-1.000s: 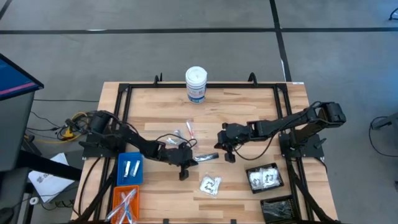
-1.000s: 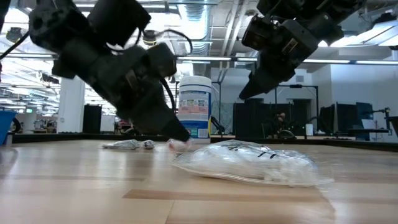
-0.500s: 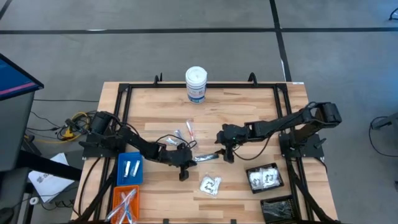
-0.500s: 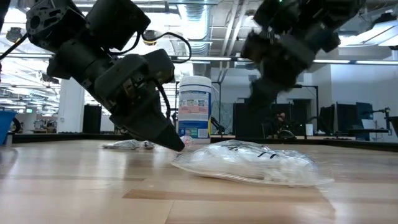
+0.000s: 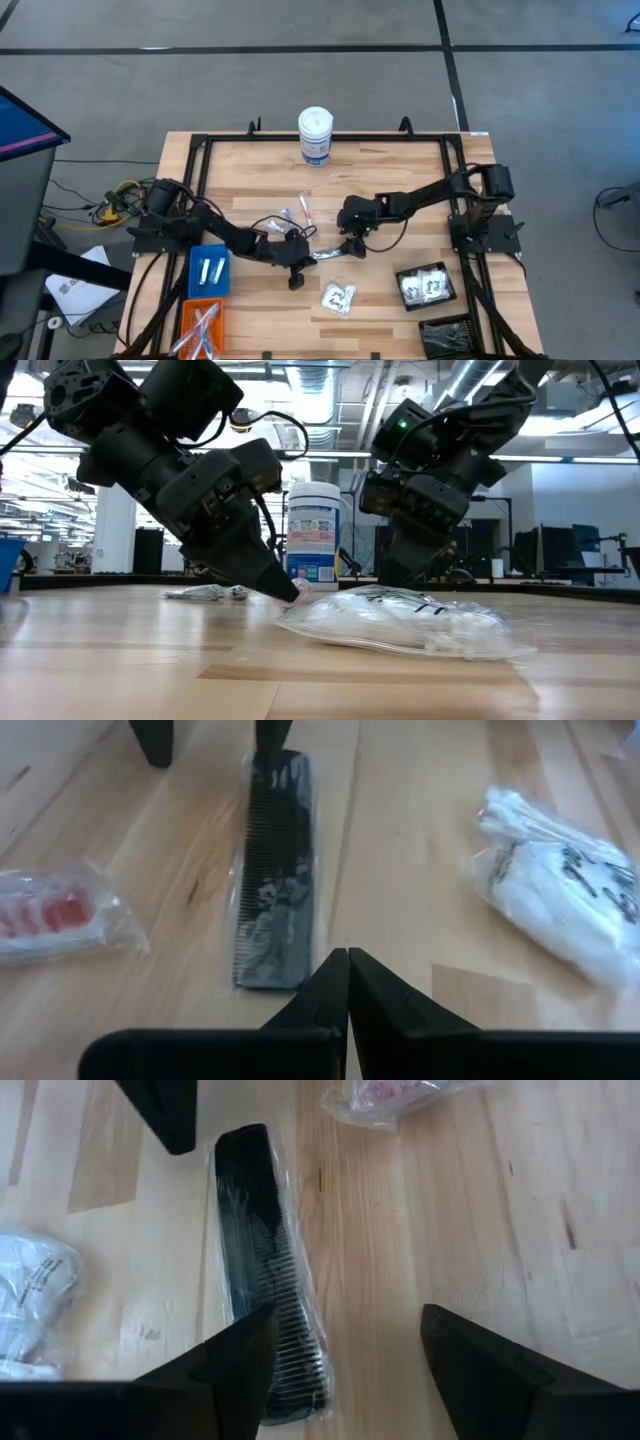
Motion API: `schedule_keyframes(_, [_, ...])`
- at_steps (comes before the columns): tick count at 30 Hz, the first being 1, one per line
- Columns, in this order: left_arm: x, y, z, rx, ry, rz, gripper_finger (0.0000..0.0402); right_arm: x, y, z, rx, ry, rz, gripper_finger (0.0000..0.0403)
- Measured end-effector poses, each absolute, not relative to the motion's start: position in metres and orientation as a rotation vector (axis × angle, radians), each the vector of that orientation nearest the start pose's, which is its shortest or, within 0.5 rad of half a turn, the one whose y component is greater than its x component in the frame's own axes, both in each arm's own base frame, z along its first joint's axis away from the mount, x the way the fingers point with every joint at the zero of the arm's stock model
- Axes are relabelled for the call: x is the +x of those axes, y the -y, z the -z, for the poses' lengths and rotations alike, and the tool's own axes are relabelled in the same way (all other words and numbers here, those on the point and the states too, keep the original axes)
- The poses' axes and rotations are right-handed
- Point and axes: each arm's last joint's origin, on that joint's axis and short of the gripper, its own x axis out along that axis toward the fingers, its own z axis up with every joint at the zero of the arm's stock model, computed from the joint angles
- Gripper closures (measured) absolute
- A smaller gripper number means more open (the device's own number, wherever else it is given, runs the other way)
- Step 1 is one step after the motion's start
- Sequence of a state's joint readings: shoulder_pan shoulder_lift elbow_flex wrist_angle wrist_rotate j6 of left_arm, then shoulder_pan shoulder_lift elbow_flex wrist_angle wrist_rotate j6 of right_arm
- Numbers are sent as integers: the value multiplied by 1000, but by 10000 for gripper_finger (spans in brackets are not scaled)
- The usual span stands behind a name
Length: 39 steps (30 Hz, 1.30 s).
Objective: Pick & Place Travel size toiletries
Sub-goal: Put the black comb into the bottom black bin
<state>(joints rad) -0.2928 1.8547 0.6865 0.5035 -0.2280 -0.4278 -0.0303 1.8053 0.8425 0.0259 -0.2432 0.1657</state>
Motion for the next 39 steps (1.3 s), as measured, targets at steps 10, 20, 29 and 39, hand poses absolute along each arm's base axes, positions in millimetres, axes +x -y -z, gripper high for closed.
schedule_keyframes(10, [310,82,-89,-259,-662,-97,401,327,-12,-119,270,-941,-219,163])
schedule_keyframes(20, [310,81,-89,-270,-671,-92,401,328,-16,-118,275,-937,-249,163])
schedule_keyframes(29, [310,80,-88,-258,-667,-118,401,327,-26,-118,285,-940,-323,163])
schedule_keyframes(39, [310,79,-88,-244,-660,-152,401,328,-27,-119,291,-925,-320,164])
